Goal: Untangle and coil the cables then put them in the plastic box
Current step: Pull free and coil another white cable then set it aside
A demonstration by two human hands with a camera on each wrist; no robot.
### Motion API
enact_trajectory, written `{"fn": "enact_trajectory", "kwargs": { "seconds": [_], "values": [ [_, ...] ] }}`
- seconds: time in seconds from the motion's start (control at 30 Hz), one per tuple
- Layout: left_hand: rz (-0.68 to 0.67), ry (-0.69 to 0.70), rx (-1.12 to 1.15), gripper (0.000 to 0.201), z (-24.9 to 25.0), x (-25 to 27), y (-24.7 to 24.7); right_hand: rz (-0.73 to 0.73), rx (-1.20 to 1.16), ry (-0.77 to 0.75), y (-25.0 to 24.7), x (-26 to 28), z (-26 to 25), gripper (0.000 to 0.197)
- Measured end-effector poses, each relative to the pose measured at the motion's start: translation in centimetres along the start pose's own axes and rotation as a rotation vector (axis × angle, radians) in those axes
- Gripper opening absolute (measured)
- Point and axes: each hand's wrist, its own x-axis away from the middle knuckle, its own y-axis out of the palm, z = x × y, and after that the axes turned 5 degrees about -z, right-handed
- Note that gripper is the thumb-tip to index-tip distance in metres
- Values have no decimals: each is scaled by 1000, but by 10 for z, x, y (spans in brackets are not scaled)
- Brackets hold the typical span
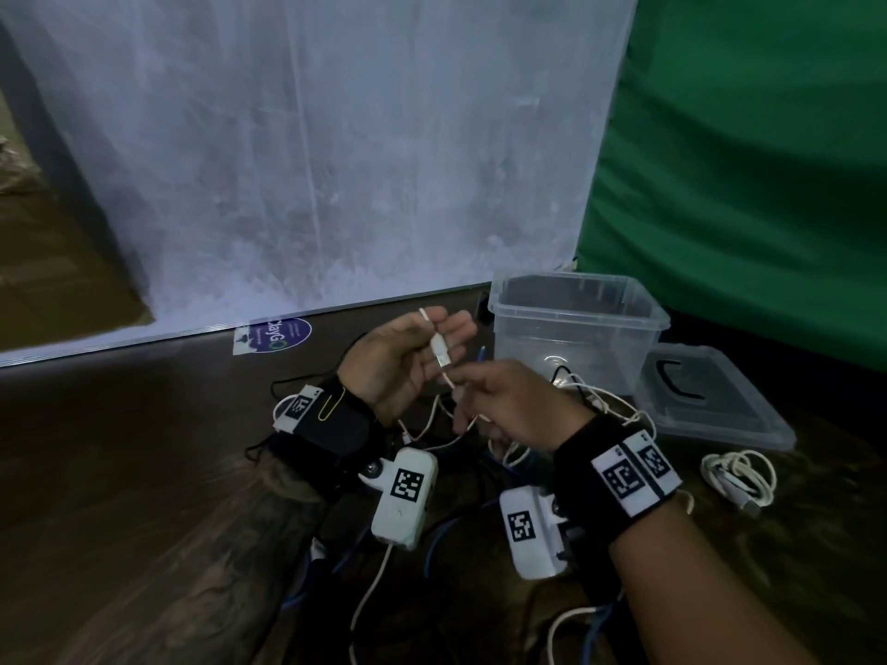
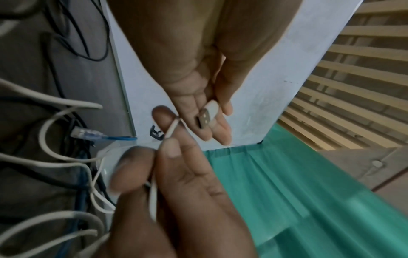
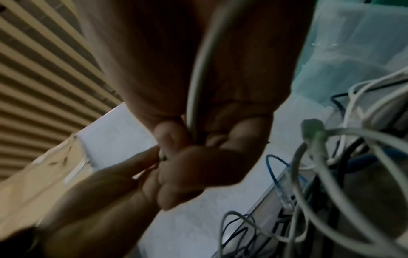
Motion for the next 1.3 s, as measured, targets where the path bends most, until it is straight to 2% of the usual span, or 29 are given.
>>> {"fn": "enact_trajectory", "kwargs": {
  "seconds": [0.13,0.23,0.3,0.37,0.43,0.53,0.6,0.73,0.83,0.93,1.03,1.17,1.3],
  "values": [
    [63,53,-163,18,-8,-5,-9,-36,327,-61,2,5,-7,28],
    [98,87,-352,17,-16,-4,-14,-54,337,-142,1,6,-9,31],
    [92,58,-496,17,-21,-4,-19,5,309,-194,-1,5,-9,25],
    [-24,-4,-577,13,-24,-3,-17,155,340,-228,-8,7,-10,19],
    [-102,-95,-510,12,-26,0,-8,309,309,-246,-15,9,-10,18],
    [-193,-192,-330,18,-26,2,5,441,173,-275,-21,6,-2,16],
    [-242,-236,-271,24,-25,3,5,478,105,-290,-19,3,2,13],
    [-254,-297,-278,29,-24,5,3,494,-149,-257,-20,-1,10,9],
    [-280,-302,-222,31,-27,8,3,517,-137,-202,-26,-4,21,10],
    [-253,-257,-124,26,-28,9,7,456,-164,-130,-26,-4,26,15],
    [-128,-170,4,22,-26,7,12,288,-149,-23,-15,-3,19,30],
    [8,-76,146,25,-25,3,10,85,-75,96,-6,-1,10,19],
    [78,-10,158,25,-24,-2,3,-37,121,123,-7,5,3,23]
  ]
}}
